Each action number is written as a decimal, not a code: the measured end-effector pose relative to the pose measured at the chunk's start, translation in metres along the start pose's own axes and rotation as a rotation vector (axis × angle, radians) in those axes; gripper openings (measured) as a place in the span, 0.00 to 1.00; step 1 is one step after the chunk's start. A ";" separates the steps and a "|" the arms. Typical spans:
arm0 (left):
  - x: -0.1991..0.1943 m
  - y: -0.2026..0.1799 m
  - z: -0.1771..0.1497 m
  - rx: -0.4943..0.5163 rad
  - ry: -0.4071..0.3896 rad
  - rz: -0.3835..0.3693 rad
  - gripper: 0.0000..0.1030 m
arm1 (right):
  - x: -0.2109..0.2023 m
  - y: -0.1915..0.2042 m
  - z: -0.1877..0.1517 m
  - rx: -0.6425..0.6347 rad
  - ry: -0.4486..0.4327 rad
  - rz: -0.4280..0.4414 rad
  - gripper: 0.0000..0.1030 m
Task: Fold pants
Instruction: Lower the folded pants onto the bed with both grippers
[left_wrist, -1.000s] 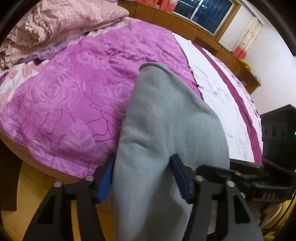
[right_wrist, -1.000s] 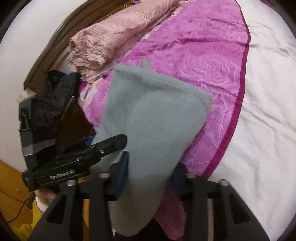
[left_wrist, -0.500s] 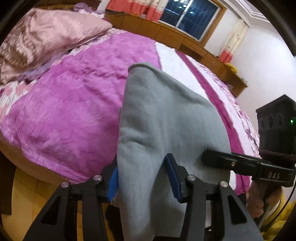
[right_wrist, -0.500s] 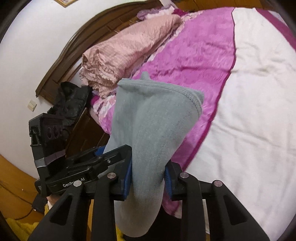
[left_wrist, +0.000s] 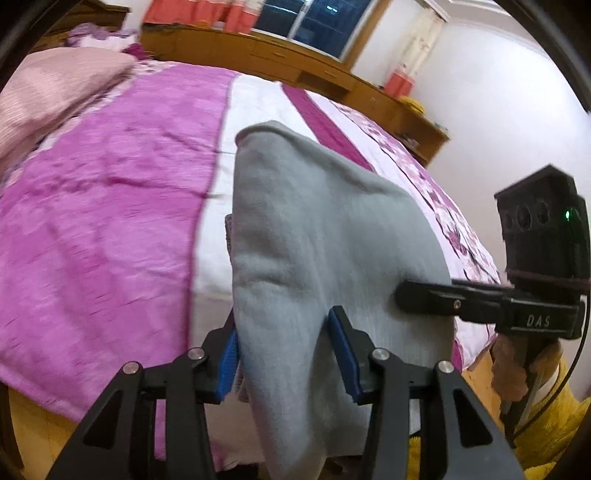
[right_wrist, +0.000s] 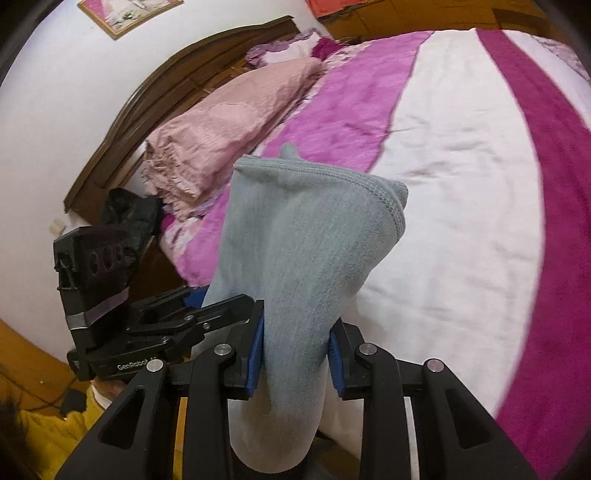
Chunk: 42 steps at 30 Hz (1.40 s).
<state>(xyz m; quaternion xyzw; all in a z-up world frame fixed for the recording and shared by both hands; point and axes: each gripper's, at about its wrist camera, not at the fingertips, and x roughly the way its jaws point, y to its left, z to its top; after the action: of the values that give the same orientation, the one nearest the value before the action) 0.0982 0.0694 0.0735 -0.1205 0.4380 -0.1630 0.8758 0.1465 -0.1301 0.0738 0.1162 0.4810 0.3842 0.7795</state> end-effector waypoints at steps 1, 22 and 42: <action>0.014 -0.007 0.005 0.005 0.018 -0.010 0.46 | -0.004 -0.009 0.002 -0.002 0.003 -0.015 0.21; 0.160 -0.031 0.026 0.156 0.223 0.000 0.55 | 0.033 -0.147 0.000 0.088 0.044 -0.292 0.31; 0.119 -0.031 -0.016 0.125 0.171 0.176 0.62 | 0.004 -0.125 -0.074 0.137 -0.004 -0.399 0.39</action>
<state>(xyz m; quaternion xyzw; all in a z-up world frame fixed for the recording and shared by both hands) 0.1469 -0.0068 -0.0119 -0.0125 0.5088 -0.1224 0.8520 0.1458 -0.2256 -0.0355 0.0719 0.5177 0.1883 0.8315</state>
